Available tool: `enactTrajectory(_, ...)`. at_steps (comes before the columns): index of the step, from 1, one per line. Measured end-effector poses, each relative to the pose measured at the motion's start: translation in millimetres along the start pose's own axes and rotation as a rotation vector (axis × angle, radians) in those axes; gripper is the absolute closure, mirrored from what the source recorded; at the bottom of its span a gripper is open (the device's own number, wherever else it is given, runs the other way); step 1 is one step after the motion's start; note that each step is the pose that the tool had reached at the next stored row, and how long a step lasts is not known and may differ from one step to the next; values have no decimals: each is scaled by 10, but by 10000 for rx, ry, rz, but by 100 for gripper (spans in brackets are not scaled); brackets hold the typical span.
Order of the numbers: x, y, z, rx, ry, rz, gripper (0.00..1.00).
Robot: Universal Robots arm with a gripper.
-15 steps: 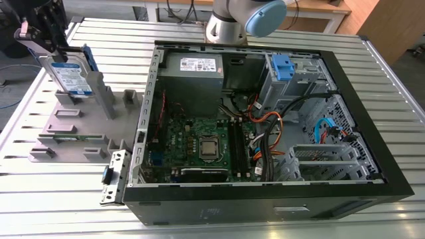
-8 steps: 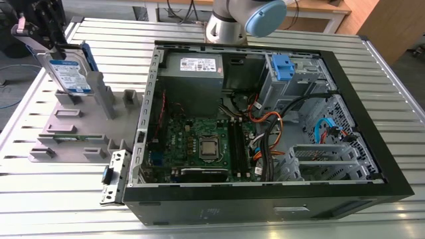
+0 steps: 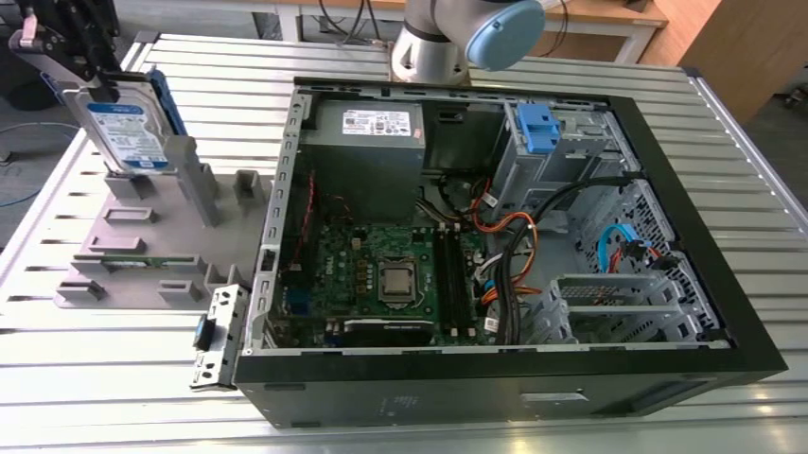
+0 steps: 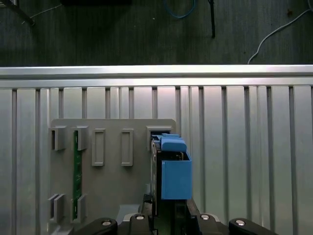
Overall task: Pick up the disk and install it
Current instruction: 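Pick up the disk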
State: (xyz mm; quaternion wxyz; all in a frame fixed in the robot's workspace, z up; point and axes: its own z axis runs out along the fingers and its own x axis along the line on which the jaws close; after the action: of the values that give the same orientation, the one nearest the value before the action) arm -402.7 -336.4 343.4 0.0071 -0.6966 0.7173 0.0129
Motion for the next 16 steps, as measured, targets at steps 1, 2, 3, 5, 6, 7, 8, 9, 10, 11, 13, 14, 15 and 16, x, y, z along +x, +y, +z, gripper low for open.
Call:
enactTrajectory(1,-1,0,-21,1,-1,0,65)
enactTrajectory(2,-1,0,-44,0,0,0,65)
enactTrajectory(3,-2,1,-66,0,0,0,65)
enactTrajectory(5,-3,1,-104,0,0,0,65)
enactTrajectory(6,-3,1,-115,0,0,0,65)
enactTrajectory(7,-3,1,-118,2,-1,0,65)
enactTrajectory(8,-3,1,-118,2,-2,0,65)
enactTrajectory(9,-3,1,-120,1,0,0,65)
enactTrajectory(10,-3,1,-121,1,-1,0,65)
enactTrajectory(11,-3,1,-121,1,-1,0,65)
enactTrajectory(13,-3,1,-125,-2,1,0,65)
enactTrajectory(14,-4,1,-132,-4,2,0,65)
enactTrajectory(15,-4,1,-139,-4,2,0,65)
enactTrajectory(16,-4,1,-146,-1,0,0,65)
